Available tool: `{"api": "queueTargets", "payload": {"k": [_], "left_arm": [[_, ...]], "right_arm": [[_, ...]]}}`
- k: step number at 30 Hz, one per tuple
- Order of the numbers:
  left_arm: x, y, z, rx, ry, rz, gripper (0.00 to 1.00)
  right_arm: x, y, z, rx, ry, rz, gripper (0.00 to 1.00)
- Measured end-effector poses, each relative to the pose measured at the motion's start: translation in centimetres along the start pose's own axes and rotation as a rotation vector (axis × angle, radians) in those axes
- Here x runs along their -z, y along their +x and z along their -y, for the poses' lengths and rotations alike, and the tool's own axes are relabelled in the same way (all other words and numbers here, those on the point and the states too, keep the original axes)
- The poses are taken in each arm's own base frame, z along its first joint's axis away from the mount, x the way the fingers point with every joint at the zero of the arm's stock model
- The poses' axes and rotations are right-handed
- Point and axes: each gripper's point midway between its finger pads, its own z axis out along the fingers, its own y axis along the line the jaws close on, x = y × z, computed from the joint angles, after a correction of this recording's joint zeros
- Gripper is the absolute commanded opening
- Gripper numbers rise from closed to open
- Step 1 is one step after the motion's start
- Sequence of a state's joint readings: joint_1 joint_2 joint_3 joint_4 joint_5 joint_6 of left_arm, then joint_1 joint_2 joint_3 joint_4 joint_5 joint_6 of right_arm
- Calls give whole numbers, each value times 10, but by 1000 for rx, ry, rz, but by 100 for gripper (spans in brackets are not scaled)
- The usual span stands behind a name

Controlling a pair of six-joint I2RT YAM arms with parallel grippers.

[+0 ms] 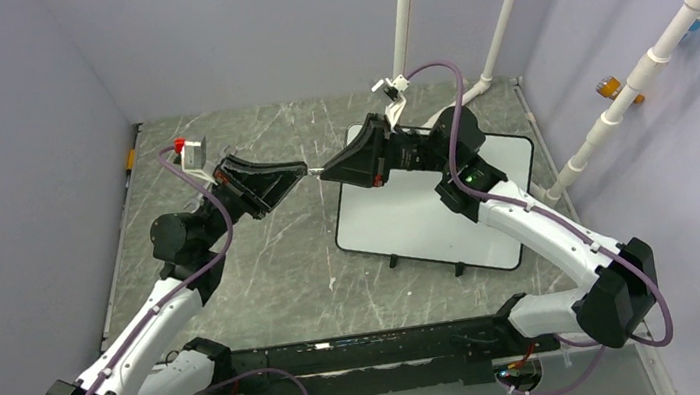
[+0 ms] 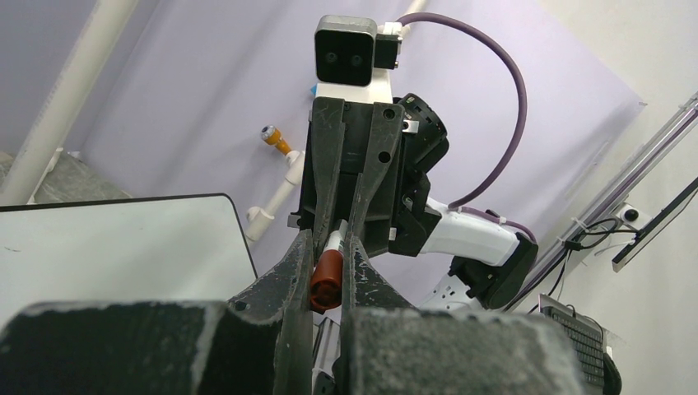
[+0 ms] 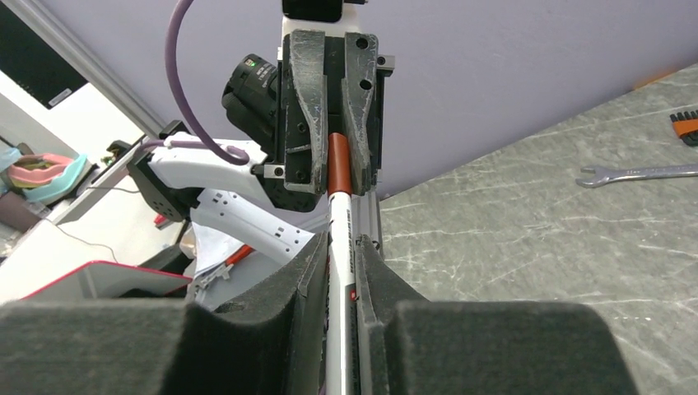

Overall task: Write a sentence on the whiteboard
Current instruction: Open the whiteboard marker.

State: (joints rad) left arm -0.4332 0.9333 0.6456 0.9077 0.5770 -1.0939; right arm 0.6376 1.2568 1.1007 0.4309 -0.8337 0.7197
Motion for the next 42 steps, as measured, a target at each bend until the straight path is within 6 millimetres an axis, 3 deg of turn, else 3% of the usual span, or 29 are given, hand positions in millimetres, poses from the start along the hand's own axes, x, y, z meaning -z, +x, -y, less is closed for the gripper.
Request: {"api": "queueTargets", "payload": {"k": [17, 30, 42], "left_arm": [[-2, -3, -1, -5, 5, 15, 0], [-2, -5, 0, -11, 8, 29, 0], [-2, -6, 2, -17, 15, 38, 0]], "right_arm": [[-2, -4, 1, -17, -19, 13, 18], [-3, -9, -2, -21, -34, 33, 25], [-5, -11, -3, -32, -45, 43, 15]]}}
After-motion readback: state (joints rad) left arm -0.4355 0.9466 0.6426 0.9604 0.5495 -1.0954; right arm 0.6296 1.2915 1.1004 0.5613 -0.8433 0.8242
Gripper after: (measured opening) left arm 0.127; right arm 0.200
